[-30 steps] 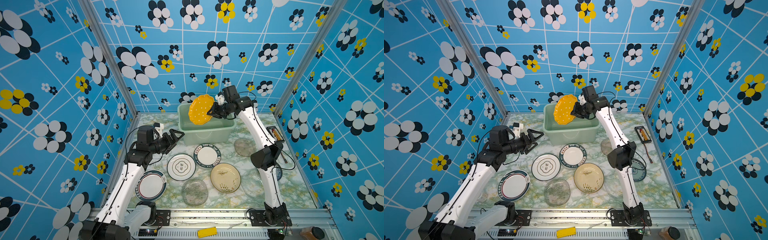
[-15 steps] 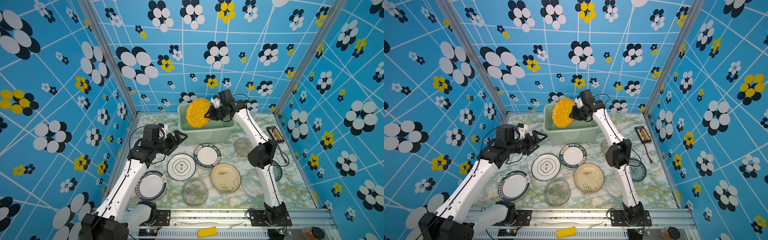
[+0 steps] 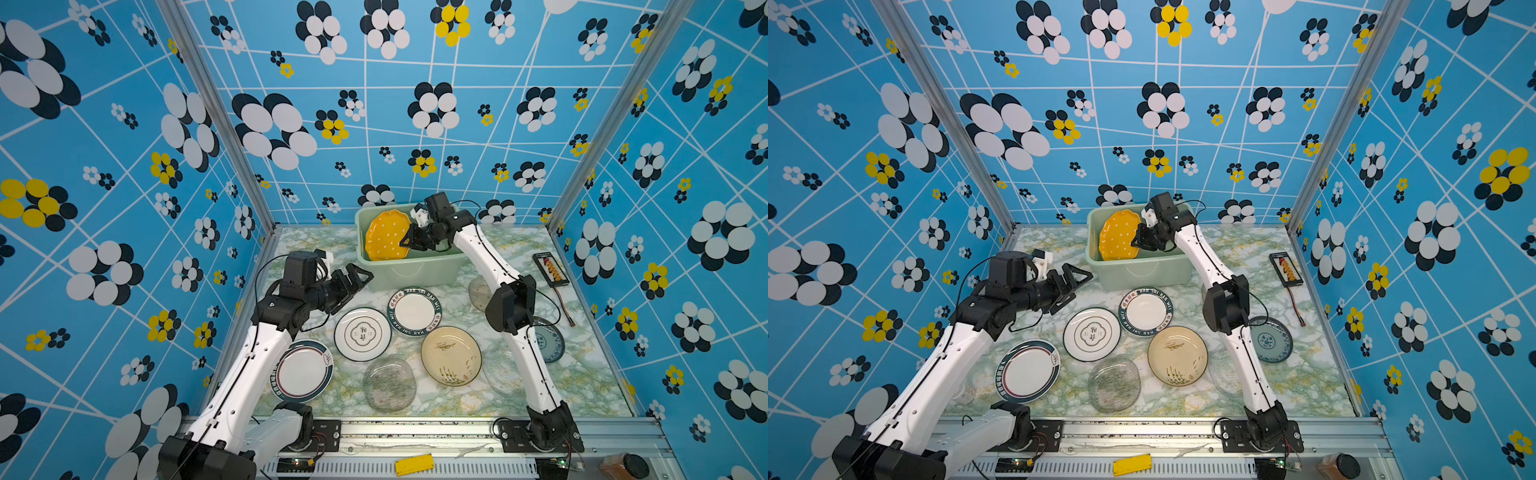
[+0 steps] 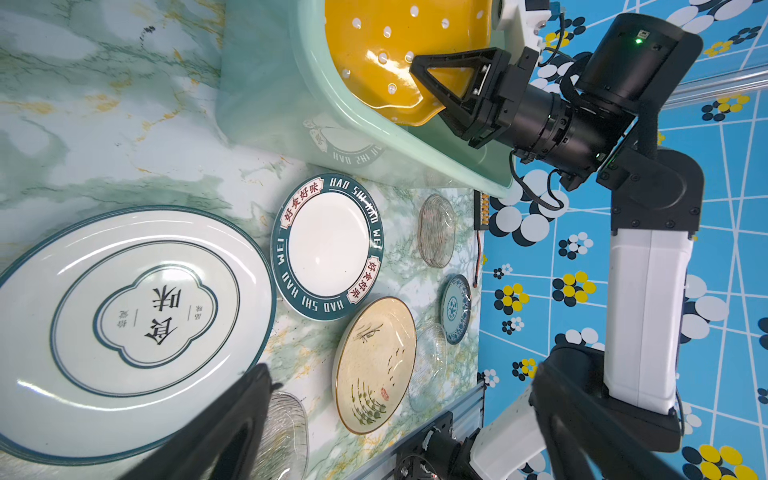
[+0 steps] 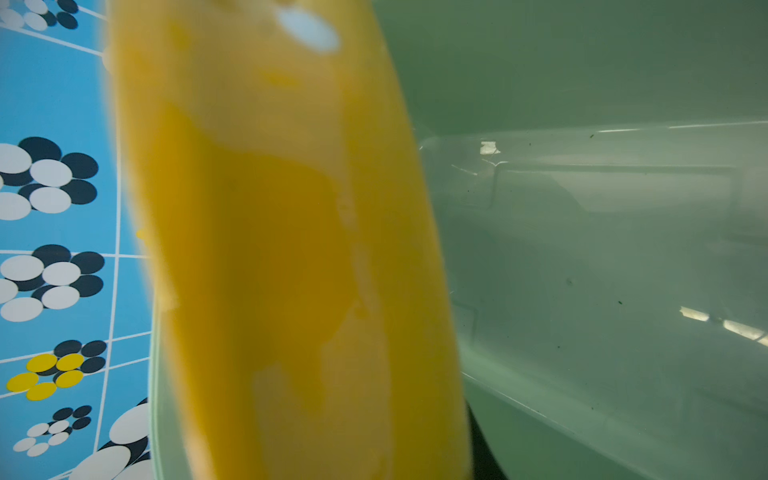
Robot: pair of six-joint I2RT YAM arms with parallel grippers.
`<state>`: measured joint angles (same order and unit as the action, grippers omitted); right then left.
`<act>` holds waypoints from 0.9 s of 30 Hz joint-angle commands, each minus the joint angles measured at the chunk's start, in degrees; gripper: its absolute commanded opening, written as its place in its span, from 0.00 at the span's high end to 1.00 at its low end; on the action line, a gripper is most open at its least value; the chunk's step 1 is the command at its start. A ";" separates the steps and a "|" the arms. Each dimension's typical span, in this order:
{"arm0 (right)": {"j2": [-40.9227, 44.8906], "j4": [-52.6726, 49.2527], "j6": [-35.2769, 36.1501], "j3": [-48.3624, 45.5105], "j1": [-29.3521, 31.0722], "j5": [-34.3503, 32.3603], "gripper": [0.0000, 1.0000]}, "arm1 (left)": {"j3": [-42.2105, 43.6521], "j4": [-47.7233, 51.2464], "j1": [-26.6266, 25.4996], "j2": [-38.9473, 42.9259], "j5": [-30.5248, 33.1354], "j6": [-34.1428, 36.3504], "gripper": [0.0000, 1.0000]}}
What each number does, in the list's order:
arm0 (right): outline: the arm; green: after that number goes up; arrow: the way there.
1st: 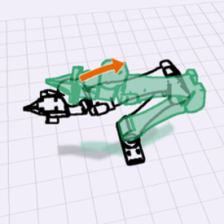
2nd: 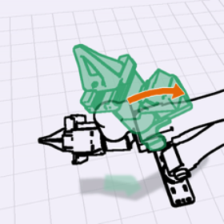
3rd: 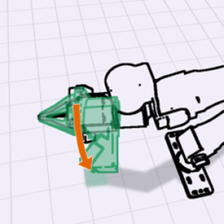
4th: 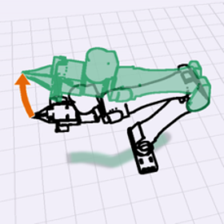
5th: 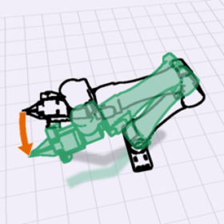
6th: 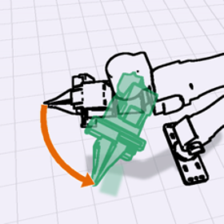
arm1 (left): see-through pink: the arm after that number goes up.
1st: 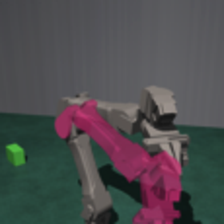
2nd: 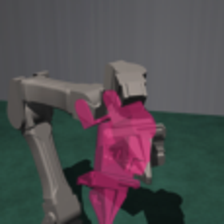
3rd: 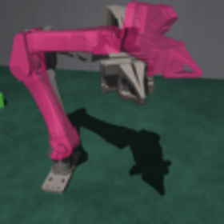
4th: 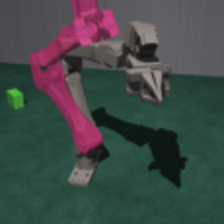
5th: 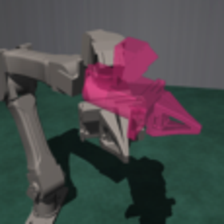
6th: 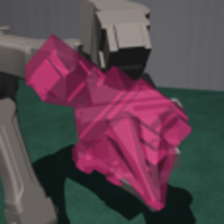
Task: Place the plates into the plastic bin on the countertop
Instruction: 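Lower the yellow plate into the green bin with the right gripper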
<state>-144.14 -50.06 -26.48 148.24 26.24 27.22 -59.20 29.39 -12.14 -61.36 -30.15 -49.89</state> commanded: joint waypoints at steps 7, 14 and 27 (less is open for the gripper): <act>-1.39 6.91 2.22 0.52 0.43 2.74 1.00 | -1.88 -0.68 -0.84 0.05 2.55 0.50 0.01; -2.75 7.60 2.75 -1.10 0.48 2.48 1.00 | -2.38 -0.11 -0.95 -0.64 2.53 0.45 0.01; -5.27 9.85 1.52 -2.16 0.47 1.86 0.98 | -4.19 1.64 -1.31 -1.88 2.99 0.73 0.01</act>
<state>-149.14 -46.83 -25.26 145.10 26.35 26.46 -61.14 29.67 -12.99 -62.89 -27.59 -49.91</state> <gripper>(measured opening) 0.234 0.992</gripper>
